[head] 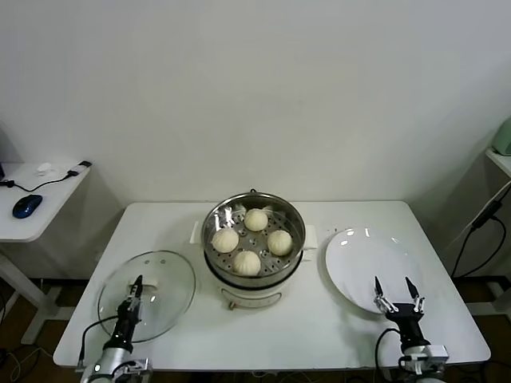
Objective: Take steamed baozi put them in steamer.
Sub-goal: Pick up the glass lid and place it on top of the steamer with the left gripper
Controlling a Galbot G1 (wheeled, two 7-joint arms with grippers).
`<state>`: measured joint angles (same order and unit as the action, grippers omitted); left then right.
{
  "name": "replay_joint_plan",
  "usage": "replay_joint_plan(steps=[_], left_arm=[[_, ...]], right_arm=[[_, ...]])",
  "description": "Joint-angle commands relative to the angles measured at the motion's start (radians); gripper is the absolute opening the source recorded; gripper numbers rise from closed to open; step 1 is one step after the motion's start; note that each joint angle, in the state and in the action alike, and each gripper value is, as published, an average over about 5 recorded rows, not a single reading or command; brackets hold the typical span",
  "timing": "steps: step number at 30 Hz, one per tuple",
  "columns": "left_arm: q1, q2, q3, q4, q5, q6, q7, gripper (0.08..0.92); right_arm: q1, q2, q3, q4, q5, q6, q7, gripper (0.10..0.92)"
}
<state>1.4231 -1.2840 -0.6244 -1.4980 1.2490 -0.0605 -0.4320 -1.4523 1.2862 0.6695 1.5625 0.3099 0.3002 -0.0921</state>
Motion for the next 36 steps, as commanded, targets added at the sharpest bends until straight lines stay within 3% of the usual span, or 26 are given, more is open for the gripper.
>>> replay_joint_plan(steps=[1,8,15,26,36], left_arm=[[0.100,0.075,-0.025,-0.492,-0.223,0.339,0.337,0.133],[0.013,0.114,0.049,-0.646,-0.158,0.526,0.473,0.133],[-0.120,0.116,0.318,-0.713,-0.019,0.669,0.578,0.133],[-0.317,-0.061,0.678,-0.643,0.230,0.776,0.738,0.133],[-0.364,-0.208,0.782,-0.507,0.340,0.783,0.733,0.133]], right_arm=[[-0.001,0.000,0.004,0.054,-0.041,-0.055,0.036,0.823],[0.013,0.013,-0.002,0.073,-0.107,-0.073,0.092,0.823],[0.006,0.011,-0.017,0.084,-0.140,-0.078,0.078,0.823],[0.012,0.017,-0.038,0.070,-0.170,-0.073,0.065,0.823],[0.012,0.030,-0.036,0.052,-0.169,-0.055,0.063,0.823]])
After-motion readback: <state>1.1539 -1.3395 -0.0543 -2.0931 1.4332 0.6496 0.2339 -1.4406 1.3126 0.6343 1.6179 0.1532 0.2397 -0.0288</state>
